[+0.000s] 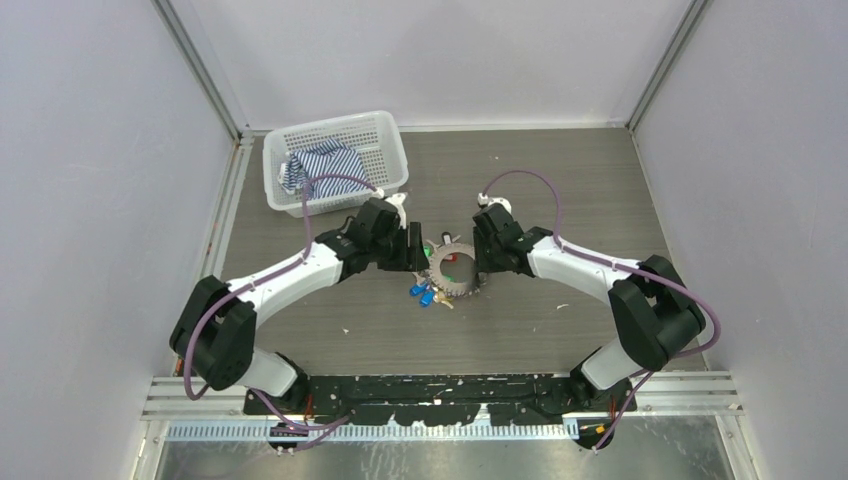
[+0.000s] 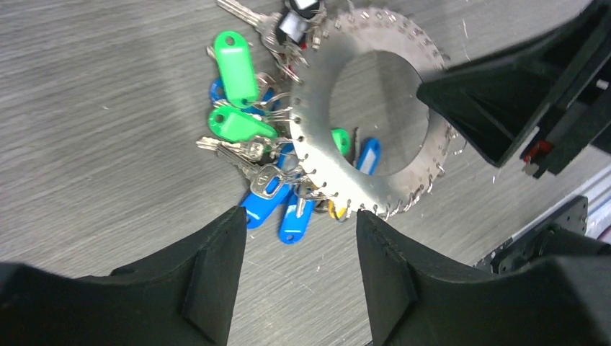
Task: Remove the keys from the keyring
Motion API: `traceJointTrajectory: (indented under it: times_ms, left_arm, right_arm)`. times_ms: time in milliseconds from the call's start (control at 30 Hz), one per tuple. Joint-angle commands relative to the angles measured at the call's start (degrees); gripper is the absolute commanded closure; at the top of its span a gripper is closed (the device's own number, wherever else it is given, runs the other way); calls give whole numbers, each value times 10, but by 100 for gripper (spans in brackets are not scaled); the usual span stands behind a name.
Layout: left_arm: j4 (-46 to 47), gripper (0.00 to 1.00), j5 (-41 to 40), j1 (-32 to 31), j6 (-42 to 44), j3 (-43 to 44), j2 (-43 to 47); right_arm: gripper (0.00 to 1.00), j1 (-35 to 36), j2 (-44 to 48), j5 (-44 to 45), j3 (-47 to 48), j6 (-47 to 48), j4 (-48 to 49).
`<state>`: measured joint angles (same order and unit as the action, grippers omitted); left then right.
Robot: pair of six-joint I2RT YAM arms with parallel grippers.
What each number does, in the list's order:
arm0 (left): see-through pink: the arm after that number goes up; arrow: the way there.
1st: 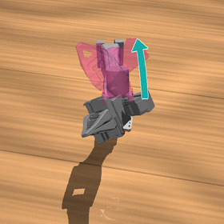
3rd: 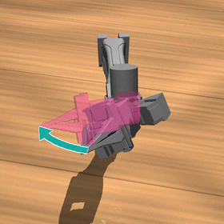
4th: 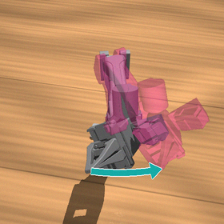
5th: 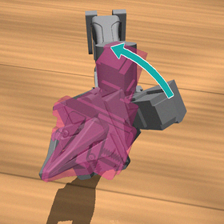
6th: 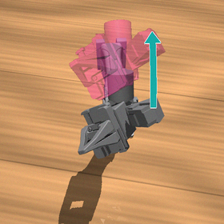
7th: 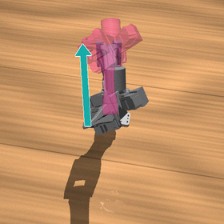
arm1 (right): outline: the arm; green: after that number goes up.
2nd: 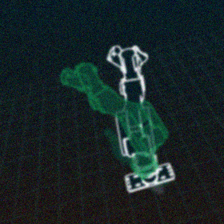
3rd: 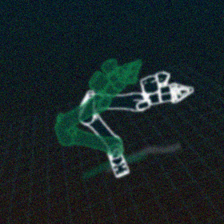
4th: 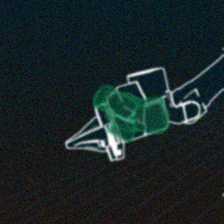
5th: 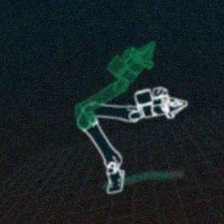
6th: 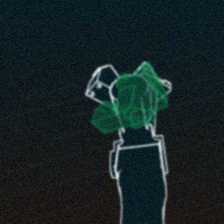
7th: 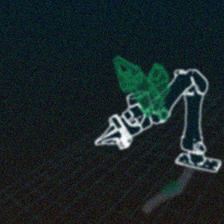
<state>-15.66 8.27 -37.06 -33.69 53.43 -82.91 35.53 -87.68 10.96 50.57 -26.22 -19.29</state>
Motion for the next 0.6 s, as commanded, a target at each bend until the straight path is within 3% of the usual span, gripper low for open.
traceJointTrajectory:
  times_ms: [0,167,367,567]
  left_arm:
    - [40,46,13,-24,18,-21,33]
    - [85,52,24,-38,-15,-66,71]
    - [152,53,-10,-51,-38,-151,168]
    - [210,60,-45,-71,-30,-208,224]
  right_arm:
    - [97,1,8,-29,53,21,17]
    - [97,1,24,-58,75,10,-7]
    - [99,1,27,-54,98,6,-43]
    - [99,1,39,-70,108,-4,-61]
